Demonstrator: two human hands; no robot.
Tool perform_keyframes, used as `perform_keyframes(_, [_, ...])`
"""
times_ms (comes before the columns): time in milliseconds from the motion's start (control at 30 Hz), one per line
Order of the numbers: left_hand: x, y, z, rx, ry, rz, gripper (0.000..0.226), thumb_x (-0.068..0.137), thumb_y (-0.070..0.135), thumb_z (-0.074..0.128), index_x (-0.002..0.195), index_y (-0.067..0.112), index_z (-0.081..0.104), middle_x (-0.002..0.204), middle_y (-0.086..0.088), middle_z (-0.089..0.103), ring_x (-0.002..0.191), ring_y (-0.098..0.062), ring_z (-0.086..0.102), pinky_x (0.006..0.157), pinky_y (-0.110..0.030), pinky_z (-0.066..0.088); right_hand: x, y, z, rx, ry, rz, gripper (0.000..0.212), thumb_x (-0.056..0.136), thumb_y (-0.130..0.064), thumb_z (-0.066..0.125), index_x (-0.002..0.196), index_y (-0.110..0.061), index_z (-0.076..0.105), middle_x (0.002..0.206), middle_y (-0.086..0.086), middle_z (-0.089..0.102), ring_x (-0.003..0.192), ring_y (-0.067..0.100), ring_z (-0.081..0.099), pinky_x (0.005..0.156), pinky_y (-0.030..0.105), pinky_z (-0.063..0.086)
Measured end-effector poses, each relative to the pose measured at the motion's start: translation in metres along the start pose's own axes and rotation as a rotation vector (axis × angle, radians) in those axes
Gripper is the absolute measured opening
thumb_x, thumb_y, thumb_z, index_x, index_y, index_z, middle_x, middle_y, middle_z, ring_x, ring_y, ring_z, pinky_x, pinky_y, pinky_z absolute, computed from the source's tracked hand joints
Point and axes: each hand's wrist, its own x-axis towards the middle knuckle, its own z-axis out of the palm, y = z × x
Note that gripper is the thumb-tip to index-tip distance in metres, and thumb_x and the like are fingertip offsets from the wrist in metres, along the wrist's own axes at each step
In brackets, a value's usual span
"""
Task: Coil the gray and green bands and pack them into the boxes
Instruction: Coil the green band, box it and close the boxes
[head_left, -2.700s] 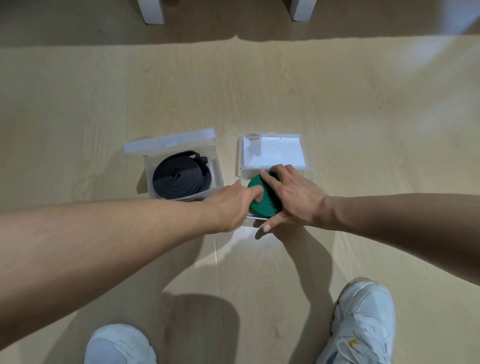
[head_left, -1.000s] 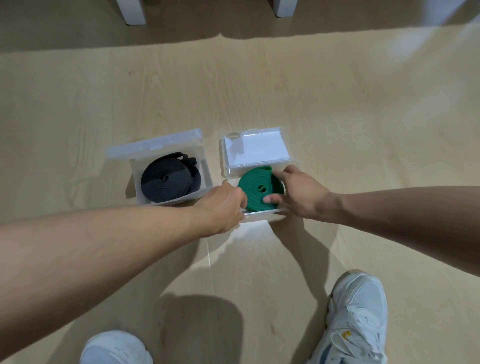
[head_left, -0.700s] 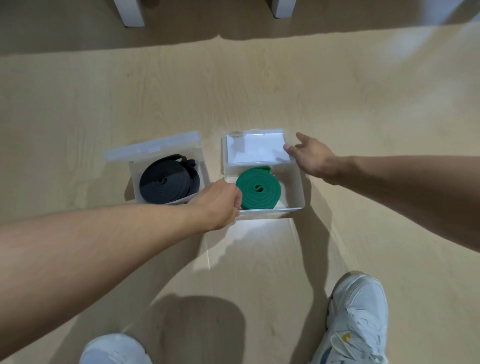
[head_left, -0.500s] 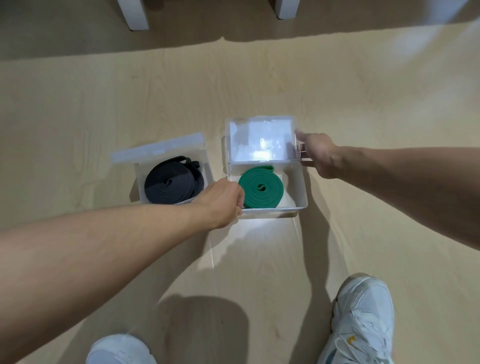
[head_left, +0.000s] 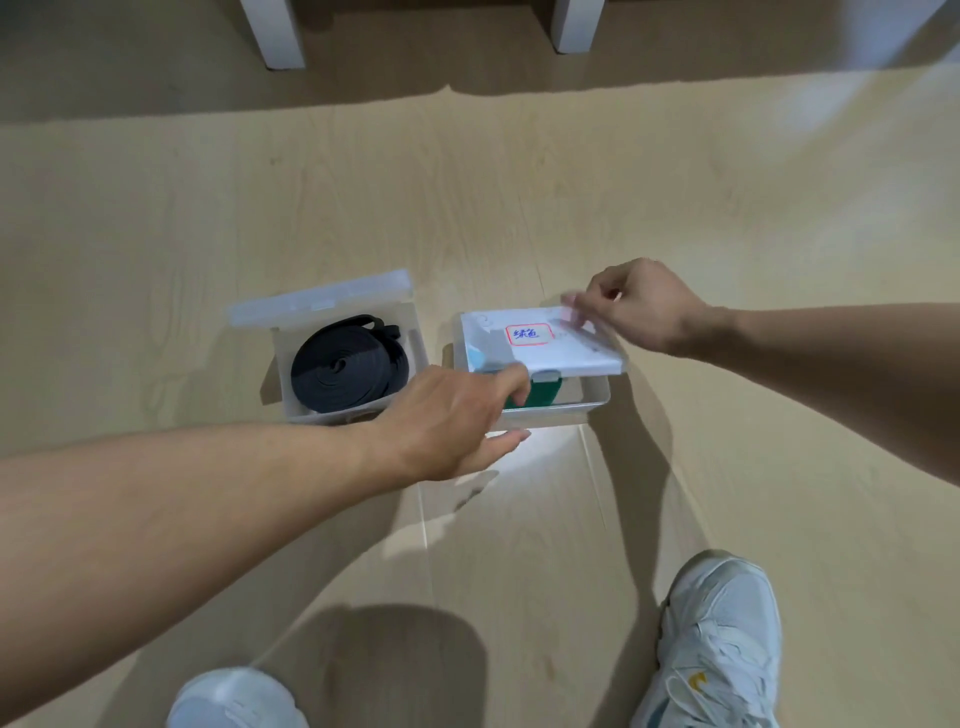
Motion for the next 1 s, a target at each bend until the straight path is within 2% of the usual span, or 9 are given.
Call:
perform_keyframes(100, [-0.001, -0.001, 0.003, -0.048, 0.006, -0.184, 0.043, 0.095, 0.048, 0.059, 0.113, 0.031, 0.024, 0.071, 0.001, 0.064, 0.065, -0.033, 0.061, 0.064, -0.042, 0.051, -0.013, -0.011, 0.014, -0.179, -0.041, -0.219, 0.027, 0.091, -0.047, 0.065, 0.077, -0.025, 0.072, 0.081, -0.006, 0.069, 0.081, 0.021, 0.063, 0.073, 0.039, 0.052])
perform_keyframes(167, [-0.002, -0.005, 0.003, -0.015, -0.037, -0.268, 0.051, 0.096, 0.049, 0.056, 0.132, 0.033, 0.023, 0.076, 0.0, 0.067, 0.072, -0.032, 0.065, 0.069, -0.043, 0.051, -0.021, -0.016, 0.023, -0.27, -0.069, -0.342, 0.02, 0.093, -0.042, 0.063, 0.086, -0.025, 0.071, 0.085, -0.01, 0.065, 0.082, 0.018, 0.061, 0.072, 0.035, 0.048])
perform_keyframes(233, [-0.004, -0.011, 0.005, 0.057, -0.129, -0.299, 0.062, 0.097, 0.049, 0.052, 0.149, 0.033, 0.023, 0.087, 0.001, 0.071, 0.083, -0.031, 0.067, 0.075, -0.042, 0.052, -0.026, -0.016, 0.032, -0.336, -0.128, -0.39, 0.018, 0.094, -0.045, 0.061, 0.09, -0.029, 0.069, 0.084, -0.013, 0.061, 0.08, 0.013, 0.056, 0.069, 0.032, 0.044])
perform_keyframes(333, [-0.011, -0.015, 0.01, 0.113, -0.235, -0.305, 0.065, 0.098, 0.048, 0.051, 0.155, 0.032, 0.023, 0.096, 0.003, 0.072, 0.094, -0.029, 0.067, 0.08, -0.041, 0.052, -0.03, -0.011, 0.04, -0.408, -0.221, -0.402, 0.015, 0.095, -0.049, 0.058, 0.091, -0.035, 0.062, 0.085, -0.014, 0.06, 0.078, 0.008, 0.051, 0.065, 0.029, 0.036])
perform_keyframes(433, [-0.018, -0.016, 0.016, 0.118, -0.271, -0.296, 0.071, 0.098, 0.048, 0.05, 0.158, 0.033, 0.015, 0.096, 0.002, 0.073, 0.095, -0.028, 0.066, 0.081, -0.042, 0.053, -0.032, -0.008, 0.043, -0.4, -0.263, -0.398, 0.013, 0.095, -0.045, 0.06, 0.092, -0.033, 0.059, 0.084, -0.013, 0.06, 0.074, 0.007, 0.051, 0.063, 0.029, 0.036])
perform_keyframes(533, [-0.02, -0.015, 0.019, 0.136, -0.277, -0.294, 0.073, 0.099, 0.047, 0.049, 0.16, 0.032, 0.01, 0.096, 0.002, 0.074, 0.096, -0.028, 0.065, 0.081, -0.04, 0.052, -0.031, -0.009, 0.043, -0.406, -0.275, -0.391, 0.011, 0.095, -0.043, 0.061, 0.09, -0.034, 0.056, 0.081, -0.015, 0.057, 0.071, 0.002, 0.05, 0.06, 0.027, 0.034])
perform_keyframes(767, [-0.018, -0.017, 0.017, 0.122, -0.273, -0.306, 0.07, 0.098, 0.044, 0.05, 0.158, 0.035, 0.014, 0.096, 0.001, 0.073, 0.096, -0.029, 0.065, 0.08, -0.042, 0.053, -0.03, -0.012, 0.045, -0.431, -0.285, -0.36, 0.012, 0.095, -0.038, 0.06, 0.086, -0.035, 0.054, 0.074, -0.016, 0.059, 0.068, 0.001, 0.052, 0.059, 0.028, 0.034])
perform_keyframes(900, [-0.018, -0.014, 0.017, 0.137, -0.28, -0.296, 0.071, 0.099, 0.042, 0.05, 0.159, 0.031, 0.013, 0.098, 0.001, 0.074, 0.096, -0.029, 0.065, 0.077, -0.038, 0.05, -0.03, -0.011, 0.047, -0.422, -0.293, -0.343, 0.01, 0.095, -0.028, 0.058, 0.085, -0.028, 0.058, 0.067, -0.04, 0.056, 0.069, -0.015, 0.053, 0.057, 0.025, 0.032])
perform_keyframes(1000, [-0.018, -0.013, 0.016, 0.136, -0.287, -0.307, 0.069, 0.1, 0.04, 0.05, 0.159, 0.032, 0.016, 0.101, -0.003, 0.073, 0.097, -0.031, 0.064, 0.078, -0.039, 0.049, -0.029, -0.012, 0.048, -0.417, -0.307, -0.328, 0.009, 0.096, -0.028, 0.06, 0.087, -0.027, 0.06, 0.061, -0.028, 0.057, 0.063, -0.009, 0.052, 0.057, 0.026, 0.033])
